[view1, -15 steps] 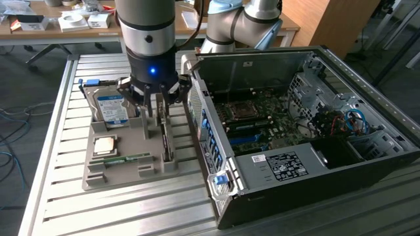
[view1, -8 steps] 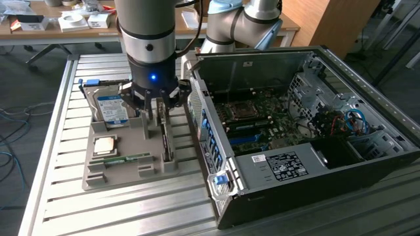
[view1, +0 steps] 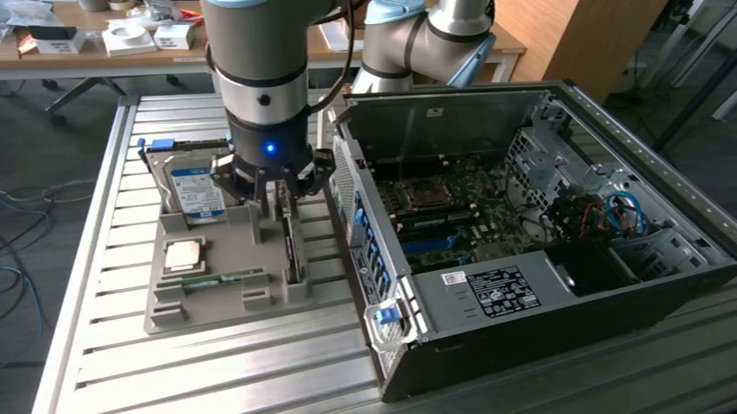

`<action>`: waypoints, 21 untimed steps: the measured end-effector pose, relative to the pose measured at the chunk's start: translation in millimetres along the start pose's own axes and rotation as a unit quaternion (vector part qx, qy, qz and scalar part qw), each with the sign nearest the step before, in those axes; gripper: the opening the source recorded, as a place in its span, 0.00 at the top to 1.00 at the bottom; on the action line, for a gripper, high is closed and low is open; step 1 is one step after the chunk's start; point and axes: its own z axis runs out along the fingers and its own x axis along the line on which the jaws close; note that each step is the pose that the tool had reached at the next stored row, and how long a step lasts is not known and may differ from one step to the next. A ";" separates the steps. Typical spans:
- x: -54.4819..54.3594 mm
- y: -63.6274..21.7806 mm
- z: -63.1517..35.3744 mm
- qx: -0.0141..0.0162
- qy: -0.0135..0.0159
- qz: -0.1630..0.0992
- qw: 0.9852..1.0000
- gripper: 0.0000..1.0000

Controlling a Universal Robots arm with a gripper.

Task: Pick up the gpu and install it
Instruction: 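Pick up the gpu and move the gpu toward the slot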

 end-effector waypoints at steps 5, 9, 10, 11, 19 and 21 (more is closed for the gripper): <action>0.1 -1.3 9.1 -0.001 0.000 0.000 1.000 0.58; 0.2 -1.9 13.7 -0.001 0.000 0.000 1.000 0.58; -0.2 -1.9 13.7 -0.001 0.000 0.000 1.000 0.58; -1.5 -1.9 13.7 -0.001 0.000 0.000 1.000 0.58; -7.1 -4.9 13.8 -0.001 0.002 0.000 1.000 0.58; -7.7 -7.5 13.4 -0.001 0.002 0.000 1.000 0.58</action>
